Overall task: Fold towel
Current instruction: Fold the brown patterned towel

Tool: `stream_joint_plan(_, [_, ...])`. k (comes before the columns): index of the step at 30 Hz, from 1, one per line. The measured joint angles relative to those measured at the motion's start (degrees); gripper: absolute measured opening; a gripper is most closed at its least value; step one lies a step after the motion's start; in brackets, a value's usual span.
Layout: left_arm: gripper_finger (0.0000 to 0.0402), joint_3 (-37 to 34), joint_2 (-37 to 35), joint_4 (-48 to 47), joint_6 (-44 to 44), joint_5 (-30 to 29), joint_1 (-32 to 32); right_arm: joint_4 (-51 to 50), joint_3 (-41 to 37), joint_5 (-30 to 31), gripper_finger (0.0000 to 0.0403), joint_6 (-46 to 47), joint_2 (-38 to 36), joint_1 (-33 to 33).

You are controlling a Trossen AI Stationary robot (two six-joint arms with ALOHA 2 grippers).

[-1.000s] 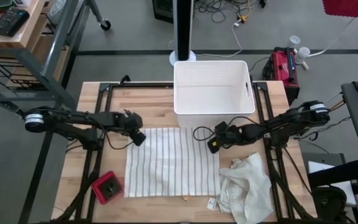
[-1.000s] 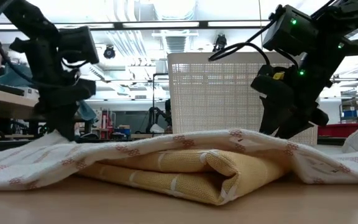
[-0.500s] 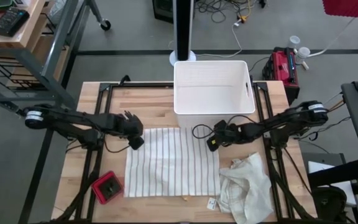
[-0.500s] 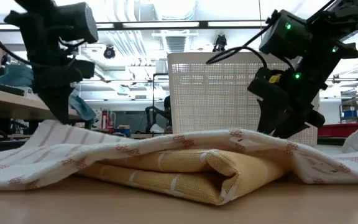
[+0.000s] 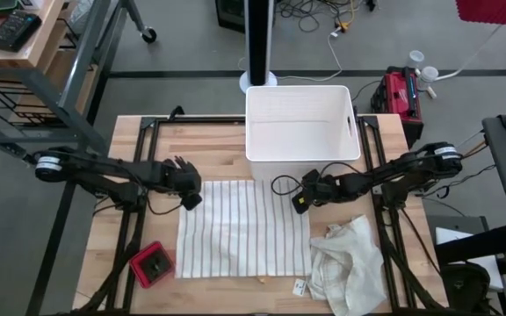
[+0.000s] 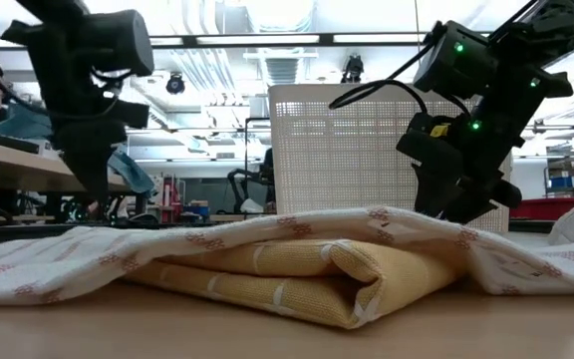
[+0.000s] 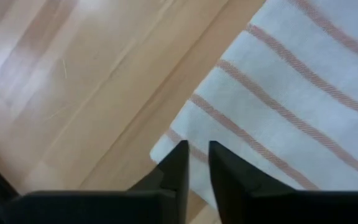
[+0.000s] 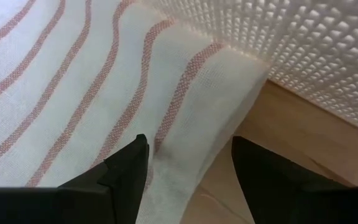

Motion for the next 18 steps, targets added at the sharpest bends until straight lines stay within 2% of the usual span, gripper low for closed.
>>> stream_joint_plan(5, [0.0119,-3.3,0.0,3.3,1.1,-0.4,0.2,0.4,0.0,0.0,0.0219,0.0,0.0,-0.1])
stream_joint_plan(9, [0.0153,-7.1,0.0,7.1,1.3,-0.5,1.5,1.0,0.0,0.0,0.0216,-0.4,0.0,-0.1])
stream_joint_plan(13, [0.0166,-11.9,0.0,16.8,1.3,-0.4,2.9,1.5,0.1,-0.2,0.0219,-0.8,0.0,-0.1])
stream_joint_plan(18, [0.0153,-16.8,-0.2,28.0,0.3,-1.0,3.7,1.7,0.6,-0.5,0.0224,-1.1,0.0,-0.1])
